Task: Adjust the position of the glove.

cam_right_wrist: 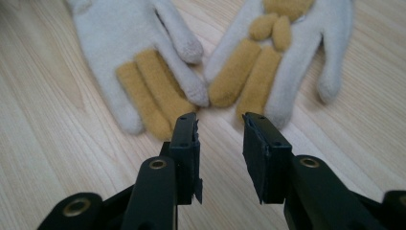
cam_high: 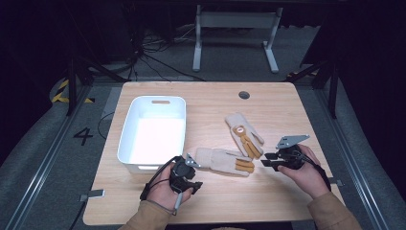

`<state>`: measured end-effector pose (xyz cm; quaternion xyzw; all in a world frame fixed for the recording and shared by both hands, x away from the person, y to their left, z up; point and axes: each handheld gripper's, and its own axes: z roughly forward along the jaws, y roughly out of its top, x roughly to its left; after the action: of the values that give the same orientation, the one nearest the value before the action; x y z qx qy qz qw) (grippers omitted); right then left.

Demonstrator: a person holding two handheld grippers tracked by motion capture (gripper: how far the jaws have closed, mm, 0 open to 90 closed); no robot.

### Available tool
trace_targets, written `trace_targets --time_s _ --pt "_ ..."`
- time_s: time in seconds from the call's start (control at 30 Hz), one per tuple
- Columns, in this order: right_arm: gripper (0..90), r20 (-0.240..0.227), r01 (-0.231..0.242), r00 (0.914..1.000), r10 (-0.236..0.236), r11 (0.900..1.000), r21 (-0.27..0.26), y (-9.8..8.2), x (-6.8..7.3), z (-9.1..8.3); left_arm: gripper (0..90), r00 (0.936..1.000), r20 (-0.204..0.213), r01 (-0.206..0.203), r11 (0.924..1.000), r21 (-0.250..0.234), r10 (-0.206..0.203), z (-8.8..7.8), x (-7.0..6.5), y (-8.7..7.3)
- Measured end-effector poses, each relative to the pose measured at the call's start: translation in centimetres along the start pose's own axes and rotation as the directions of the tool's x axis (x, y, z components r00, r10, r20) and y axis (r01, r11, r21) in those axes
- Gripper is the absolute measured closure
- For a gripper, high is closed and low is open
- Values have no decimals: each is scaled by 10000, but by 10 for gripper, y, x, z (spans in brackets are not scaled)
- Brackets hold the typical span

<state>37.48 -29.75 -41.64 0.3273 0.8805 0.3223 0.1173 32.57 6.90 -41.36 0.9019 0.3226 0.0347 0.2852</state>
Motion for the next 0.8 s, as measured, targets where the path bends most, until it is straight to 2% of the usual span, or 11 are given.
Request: trace_targets --time_s 0.27,0.4,0.5,0.63,0.67,0.8 --pt "637 -194 312 9993 -316 9993 -184 13 8 3 601 9999 -73 -94 9987 -506 90 -7 1 1" --pt "632 -331 468 9983 -478 9985 -282 19 14 6 603 9998 -168 -69 9951 -983 53 -11 2 1" --pt "630 -378 559 9977 -571 9980 -308 23 17 8 603 9995 -284 -154 9943 -1052 125 -13 1 1" --pt "614 -648 767 9947 -796 9960 -465 37 25 15 603 9995 -299 -91 9934 -1140 57 -14 3 0" --pt "605 -821 974 9915 -1011 9941 -482 46 30 22 603 9996 -262 -68 9936 -1129 39 -14 4 -1" --pt "569 -1069 1301 9852 -1338 9907 -409 63 38 37 597 9998 -209 8 9929 -1186 -33 -15 6 -1"
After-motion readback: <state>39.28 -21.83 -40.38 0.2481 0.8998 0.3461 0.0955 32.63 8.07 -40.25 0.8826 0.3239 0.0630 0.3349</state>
